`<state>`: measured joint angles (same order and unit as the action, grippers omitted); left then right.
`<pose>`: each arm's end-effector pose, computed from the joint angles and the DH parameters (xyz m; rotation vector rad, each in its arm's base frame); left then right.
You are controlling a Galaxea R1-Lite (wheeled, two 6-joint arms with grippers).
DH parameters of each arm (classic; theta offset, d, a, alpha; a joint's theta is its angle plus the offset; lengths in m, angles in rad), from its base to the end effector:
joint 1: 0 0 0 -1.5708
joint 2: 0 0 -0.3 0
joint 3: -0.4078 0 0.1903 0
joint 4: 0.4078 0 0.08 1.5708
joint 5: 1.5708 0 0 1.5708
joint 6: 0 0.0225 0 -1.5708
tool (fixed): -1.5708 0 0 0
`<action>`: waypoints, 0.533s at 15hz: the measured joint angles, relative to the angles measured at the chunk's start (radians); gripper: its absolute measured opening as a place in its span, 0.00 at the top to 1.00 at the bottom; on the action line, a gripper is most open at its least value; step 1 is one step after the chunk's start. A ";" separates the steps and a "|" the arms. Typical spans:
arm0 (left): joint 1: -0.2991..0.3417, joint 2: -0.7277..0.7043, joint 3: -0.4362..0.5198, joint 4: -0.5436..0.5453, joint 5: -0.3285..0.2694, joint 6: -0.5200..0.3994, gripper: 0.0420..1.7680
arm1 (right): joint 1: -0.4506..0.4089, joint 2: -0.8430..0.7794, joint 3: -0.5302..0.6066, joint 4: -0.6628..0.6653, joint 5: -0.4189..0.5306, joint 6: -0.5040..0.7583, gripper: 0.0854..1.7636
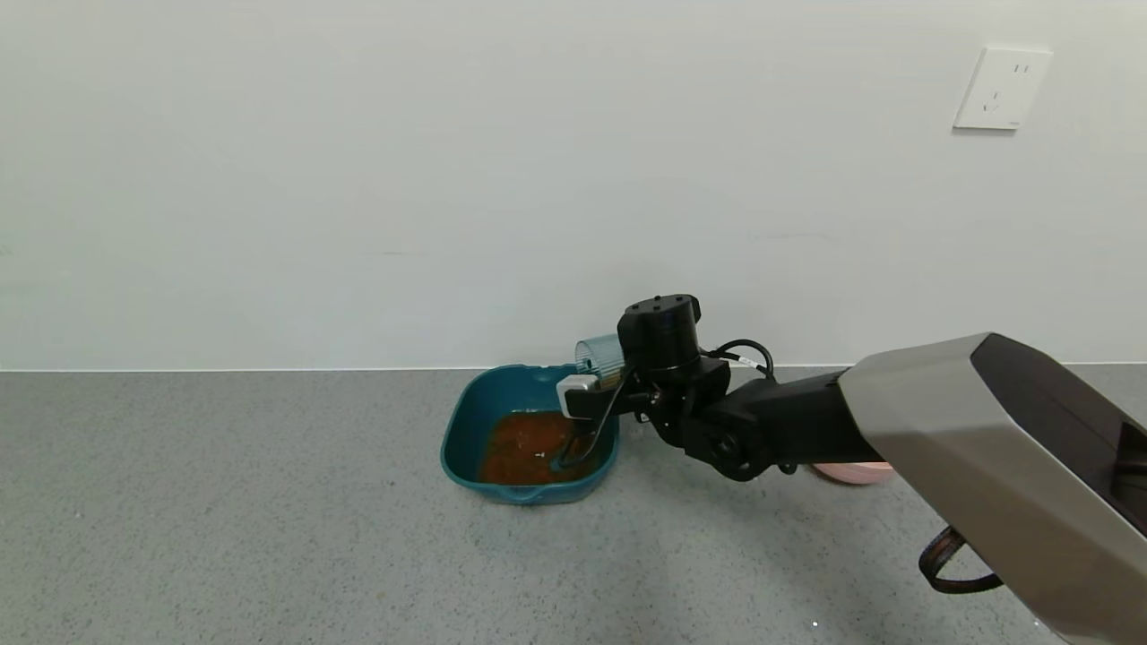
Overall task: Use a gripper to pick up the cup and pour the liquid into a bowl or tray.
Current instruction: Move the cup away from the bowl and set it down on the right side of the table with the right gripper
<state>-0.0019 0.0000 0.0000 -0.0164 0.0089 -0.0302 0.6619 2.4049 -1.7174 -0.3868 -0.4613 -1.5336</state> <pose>-0.0228 0.0002 0.0772 -0.0303 -0.0165 0.0068 0.4012 0.2999 0.1194 -1.6791 0.0513 0.3614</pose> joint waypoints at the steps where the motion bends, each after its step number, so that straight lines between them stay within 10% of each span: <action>1: 0.000 0.000 0.000 0.000 0.000 0.000 0.03 | 0.004 0.000 0.000 0.005 0.000 -0.005 0.25; 8: 0.000 0.000 0.000 0.000 0.000 0.000 0.03 | 0.030 0.000 -0.005 0.010 -0.030 -0.094 0.25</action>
<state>-0.0017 0.0000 0.0000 -0.0164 0.0089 -0.0302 0.6921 2.4049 -1.7221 -0.3770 -0.4917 -1.6274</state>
